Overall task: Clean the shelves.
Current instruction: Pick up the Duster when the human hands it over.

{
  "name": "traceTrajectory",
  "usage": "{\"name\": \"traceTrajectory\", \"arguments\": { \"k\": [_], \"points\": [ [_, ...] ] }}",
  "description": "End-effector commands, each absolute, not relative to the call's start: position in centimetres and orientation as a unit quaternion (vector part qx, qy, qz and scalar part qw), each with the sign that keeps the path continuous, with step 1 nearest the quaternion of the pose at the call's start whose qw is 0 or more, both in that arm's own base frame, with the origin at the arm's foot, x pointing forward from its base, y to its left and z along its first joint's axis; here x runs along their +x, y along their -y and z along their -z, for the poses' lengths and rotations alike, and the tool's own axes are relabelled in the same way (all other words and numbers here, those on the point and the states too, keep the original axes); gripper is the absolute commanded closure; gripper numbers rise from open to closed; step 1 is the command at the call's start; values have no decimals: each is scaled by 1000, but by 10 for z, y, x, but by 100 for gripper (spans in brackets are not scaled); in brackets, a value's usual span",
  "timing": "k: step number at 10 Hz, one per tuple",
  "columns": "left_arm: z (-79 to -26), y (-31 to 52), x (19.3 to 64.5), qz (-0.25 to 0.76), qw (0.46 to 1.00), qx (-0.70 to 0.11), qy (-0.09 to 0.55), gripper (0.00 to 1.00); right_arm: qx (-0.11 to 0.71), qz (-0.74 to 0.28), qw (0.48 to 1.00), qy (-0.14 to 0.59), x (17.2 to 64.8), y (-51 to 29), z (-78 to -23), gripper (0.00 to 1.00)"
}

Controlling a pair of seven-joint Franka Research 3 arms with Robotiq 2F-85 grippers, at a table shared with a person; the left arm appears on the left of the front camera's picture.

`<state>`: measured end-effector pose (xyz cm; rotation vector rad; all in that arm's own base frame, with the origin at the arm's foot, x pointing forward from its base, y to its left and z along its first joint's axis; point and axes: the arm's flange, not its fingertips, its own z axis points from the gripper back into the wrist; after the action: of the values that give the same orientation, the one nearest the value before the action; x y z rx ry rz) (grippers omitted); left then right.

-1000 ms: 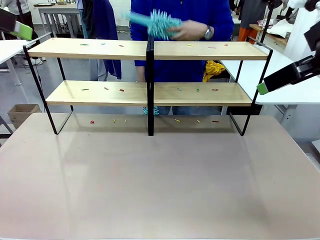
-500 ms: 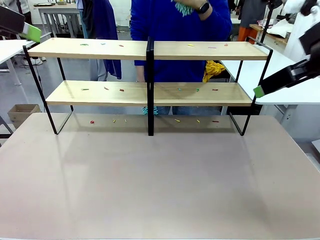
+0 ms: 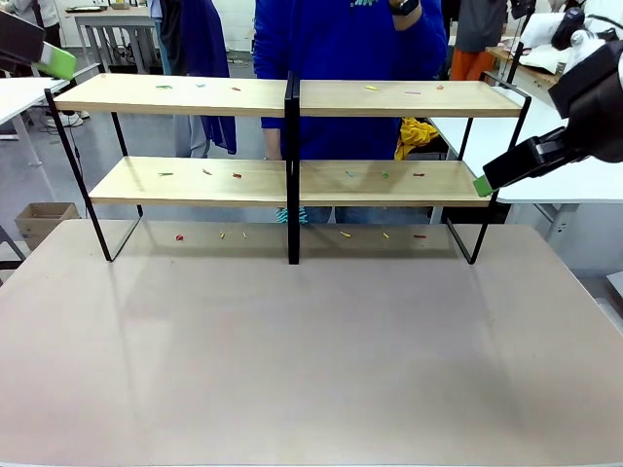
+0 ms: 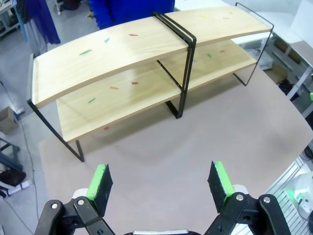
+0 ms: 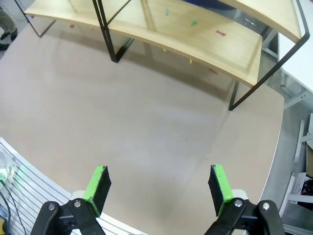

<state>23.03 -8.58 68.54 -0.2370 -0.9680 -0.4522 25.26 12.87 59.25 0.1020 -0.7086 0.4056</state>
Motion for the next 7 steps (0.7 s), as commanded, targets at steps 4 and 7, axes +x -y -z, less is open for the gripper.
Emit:
{"name": "traceTrajectory", "arguments": {
  "k": [4,7],
  "points": [
    [-686,84,231,208,855,-113,461,0,77,-156,892,417,232,-140,-626,0],
    [-686,84,231,208,855,-113,461,0,79,-154,876,449,187,-148,-656,0]
  ]
}}
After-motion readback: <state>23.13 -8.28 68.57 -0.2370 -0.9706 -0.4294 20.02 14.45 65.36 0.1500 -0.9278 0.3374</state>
